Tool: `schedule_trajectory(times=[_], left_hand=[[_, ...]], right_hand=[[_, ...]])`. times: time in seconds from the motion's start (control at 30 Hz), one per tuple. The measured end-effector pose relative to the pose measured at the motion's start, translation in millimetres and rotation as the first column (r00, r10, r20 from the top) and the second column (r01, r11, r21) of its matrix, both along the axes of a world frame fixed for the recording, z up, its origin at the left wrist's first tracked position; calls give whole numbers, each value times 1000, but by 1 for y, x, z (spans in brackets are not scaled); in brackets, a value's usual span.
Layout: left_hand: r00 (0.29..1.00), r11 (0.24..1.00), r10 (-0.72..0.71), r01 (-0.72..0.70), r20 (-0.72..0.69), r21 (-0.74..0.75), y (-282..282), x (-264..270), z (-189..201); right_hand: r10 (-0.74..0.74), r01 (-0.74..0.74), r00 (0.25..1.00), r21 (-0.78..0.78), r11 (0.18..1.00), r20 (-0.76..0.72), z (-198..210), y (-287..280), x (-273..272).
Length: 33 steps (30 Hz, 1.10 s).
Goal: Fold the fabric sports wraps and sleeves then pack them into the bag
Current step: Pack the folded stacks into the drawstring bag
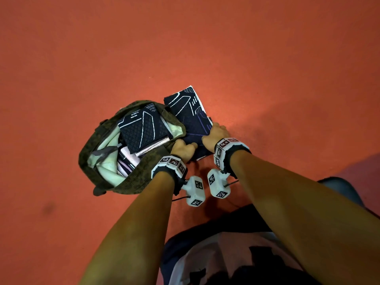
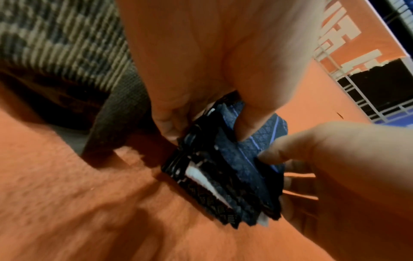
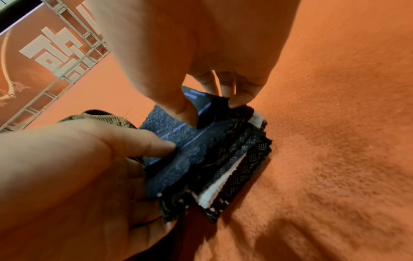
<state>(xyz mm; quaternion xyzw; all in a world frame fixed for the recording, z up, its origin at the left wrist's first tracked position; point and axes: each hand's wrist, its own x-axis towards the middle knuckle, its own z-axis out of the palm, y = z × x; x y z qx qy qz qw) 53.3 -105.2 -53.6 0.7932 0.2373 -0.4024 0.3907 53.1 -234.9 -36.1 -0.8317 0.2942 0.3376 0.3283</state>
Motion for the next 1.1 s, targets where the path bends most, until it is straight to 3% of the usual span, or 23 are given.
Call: schedule_trajectory(times=[0.23,0.33,0.43,0.5,0.67,0.87,1.1], left_hand=[[977,967,189,-202,-97,-153,0,6,7],[962,936,238,-263,-132,-235,3,6,-8],[960,909,251,-277,-120,-312,-3,8,4],[973,901,212,-232,-94,-368,-9,10,36],[975,900,220,-208,-14,-384,-1,24,58],[960,882,277,-238,39,-406,39,31,102],[884,786,461,-362,84,-502,107,32,128]], right_hand=[[-45,45,999,-13,999,-14,20,-4,6],[-109,109,994,-10,994,-6,30,-9,6],[-171,171,985,15,985,5,41,-17,4],[-210,209,977,32,977,26,47,-21,3],[-225,222,972,51,974,67,70,-18,4],[-203,188,970,115,975,135,97,19,18],[-166,112,954,215,970,251,112,94,39]])
